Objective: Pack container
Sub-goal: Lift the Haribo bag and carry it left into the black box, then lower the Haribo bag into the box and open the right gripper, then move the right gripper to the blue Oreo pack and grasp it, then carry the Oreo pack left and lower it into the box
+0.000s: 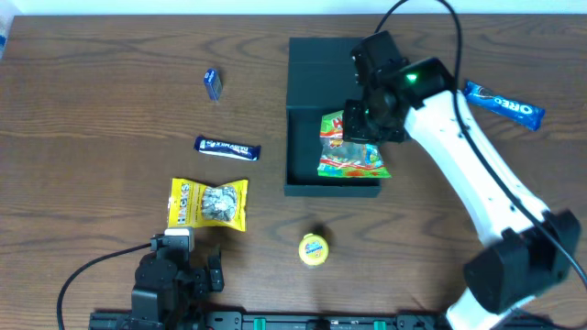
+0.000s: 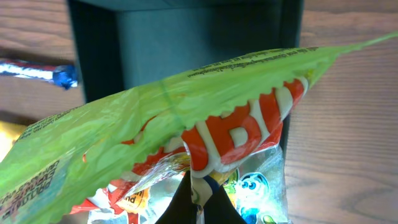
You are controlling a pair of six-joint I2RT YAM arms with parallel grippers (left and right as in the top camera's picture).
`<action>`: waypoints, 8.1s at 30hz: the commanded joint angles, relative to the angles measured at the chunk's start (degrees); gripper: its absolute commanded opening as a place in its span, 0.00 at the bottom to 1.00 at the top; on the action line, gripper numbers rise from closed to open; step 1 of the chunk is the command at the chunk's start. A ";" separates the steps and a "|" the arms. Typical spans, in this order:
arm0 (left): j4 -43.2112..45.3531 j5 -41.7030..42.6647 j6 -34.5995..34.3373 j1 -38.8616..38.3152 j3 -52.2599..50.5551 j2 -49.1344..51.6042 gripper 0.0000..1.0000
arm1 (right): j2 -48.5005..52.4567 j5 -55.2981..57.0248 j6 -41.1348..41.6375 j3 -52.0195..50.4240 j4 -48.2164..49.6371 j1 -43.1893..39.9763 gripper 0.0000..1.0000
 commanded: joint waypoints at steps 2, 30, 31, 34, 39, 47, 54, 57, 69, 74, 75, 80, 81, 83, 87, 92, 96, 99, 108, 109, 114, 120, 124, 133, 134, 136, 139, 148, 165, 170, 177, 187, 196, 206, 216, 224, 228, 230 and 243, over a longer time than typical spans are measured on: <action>-2.80 -1.51 -0.04 0.35 -1.07 -0.37 0.95 | 2.54 -0.66 1.22 1.77 1.66 0.37 0.01; -2.80 -1.53 -0.04 0.35 -1.07 -0.37 0.96 | 13.53 5.20 1.20 1.55 3.87 0.37 0.01; -2.80 -1.51 -0.04 0.35 -1.07 -0.37 0.96 | 13.66 5.22 1.20 1.49 3.87 0.37 0.01; -2.80 -1.53 -0.04 0.35 -1.07 -0.37 0.96 | 13.73 5.20 1.20 1.46 3.89 0.37 0.01; -2.80 -1.51 -0.04 0.35 -1.07 -0.37 0.96 | 13.73 5.20 1.20 1.46 3.87 0.37 0.01; -2.80 -1.53 -0.04 0.35 -1.07 -0.37 0.96 | 13.73 5.18 1.20 1.46 3.65 0.46 0.06; -2.80 -1.51 -0.04 0.35 -1.07 -0.37 0.96 | 13.73 5.18 1.22 1.46 3.67 1.01 0.21; -2.80 -1.51 -0.04 0.35 -1.07 -0.37 0.96 | 13.73 5.18 1.22 1.46 3.76 1.14 0.20; -2.80 -1.51 -0.04 0.35 -1.07 -0.37 0.96 | 4.96 6.71 -5.31 3.19 0.96 1.33 0.73; -2.80 -1.51 -0.04 0.35 -1.07 -0.37 0.96 | -2.93 11.26 -19.56 3.19 -5.44 1.22 0.99; -2.80 -1.51 -0.04 0.35 -1.07 -0.37 0.96 | -4.70 11.58 -23.21 3.19 -7.89 0.94 0.99; -2.80 -1.51 -0.04 0.35 -1.07 -0.37 0.96 | -10.01 13.29 -35.04 3.19 -16.98 -2.23 0.99; -2.80 -1.51 -0.04 0.35 -1.07 -0.37 0.96 | -10.49 14.10 -35.98 3.19 -17.88 -3.17 0.99; -2.80 -1.51 -0.04 0.35 -1.07 -0.37 0.96 | -11.08 16.41 -37.27 3.17 -19.54 -5.86 0.99; -2.80 -1.51 -0.04 0.35 -1.07 -0.37 0.95 | -10.69 24.48 -38.12 3.17 -18.62 -12.96 0.99; -2.80 -1.51 -0.04 0.35 -1.07 -0.37 0.96 | -8.85 36.76 -44.87 3.13 -10.08 -20.85 0.99; -2.80 -1.51 -0.04 0.35 -1.07 -0.37 0.96 | -6.38 33.97 -55.76 3.13 2.34 -25.75 0.99; -2.80 -1.51 -0.04 0.35 -1.07 -0.37 0.96 | -3.37 23.71 -69.40 3.13 7.78 -29.29 0.99; -2.80 -1.51 -0.04 0.35 -1.07 -0.37 0.96 | 7.21 18.53 -80.59 3.13 14.43 -35.85 0.99; -2.80 -1.51 -0.04 0.35 -1.07 -0.37 0.96 | 8.15 17.33 -81.18 3.13 15.17 -36.41 0.99; -2.80 -1.51 -0.04 0.35 -1.07 -0.37 0.96 | 11.52 12.55 -81.59 3.13 19.82 -39.06 0.99; -2.80 -1.51 -0.04 0.35 -1.07 -0.37 0.96 | 13.22 6.60 -83.47 3.13 20.85 -41.59 0.99; -2.80 -1.51 -0.04 0.35 -1.07 -0.37 0.95 | 14.29 3.89 -83.49 3.13 21.49 -43.15 0.99; -2.80 -1.53 -0.04 0.35 -1.07 -0.37 0.96 | 18.34 -0.11 -83.45 3.13 24.24 -45.31 0.99; -2.80 -1.51 -0.04 0.35 -1.07 -0.37 0.96 | 18.93 -0.76 -83.45 3.13 24.55 -45.55 0.99; -2.80 -1.51 -0.04 0.35 -1.07 -0.37 0.96 | 19.65 -1.97 -83.43 3.13 25.00 -46.14 0.99; -2.80 -1.51 -0.04 0.35 -1.07 -0.37 0.96 | 20.81 -2.21 -83.23 3.13 25.53 -46.58 0.99; -2.80 -1.51 -0.04 0.35 -1.07 -0.37 0.96 | 24.48 -3.02 -82.77 3.13 26.86 -46.45 0.99; -2.80 -1.51 -0.04 0.35 -1.07 -0.37 0.96 | 26.08 -2.91 -82.31 3.13 27.80 -45.48 0.99; -2.80 -1.51 -0.04 0.35 -1.07 -0.37 0.96 | 26.08 -2.75 -82.34 3.13 27.65 -45.05 0.89; -2.80 -1.51 -0.04 0.35 -1.07 -0.37 0.96 | 26.08 -1.40 -82.34 3.13 27.17 -44.65 0.70; -2.80 -1.51 -0.04 0.35 -1.07 -0.37 0.96 | 26.08 -1.27 -82.34 3.06 25.57 -43.58 0.58; -2.80 -1.51 -0.04 0.35 -1.07 -0.37 0.96 | 26.08 -1.25 -82.34 3.02 24.87 -42.69 0.44; -2.80 -1.51 -0.04 0.35 -1.07 -0.37 0.96 | 26.08 -1.33 -80.94 3.02 24.00 -42.05 0.35; -2.80 -1.51 -0.04 0.35 -1.07 -0.37 0.95 | 25.99 -1.92 -75.93 3.02 24.46 -41.29 0.16; -2.80 -1.53 -0.04 0.35 -1.07 -0.37 0.96 | 22.38 -1.97 -69.37 3.02 27.19 -40.04 0.09; -2.80 -1.51 -0.04 0.35 -1.07 -0.37 0.96 | 17.81 -1.95 -64.67 3.02 27.47 -39.08 0.08; -2.80 -1.51 -0.04 0.35 -1.07 -0.37 0.95 | 15.52 -1.95 -61.86 3.02 27.23 -38.53 0.06; -2.80 -1.51 -0.04 0.35 -1.07 -0.37 0.96 | -0.35 -1.97 -23.02 3.02 14.82 -29.79 0.01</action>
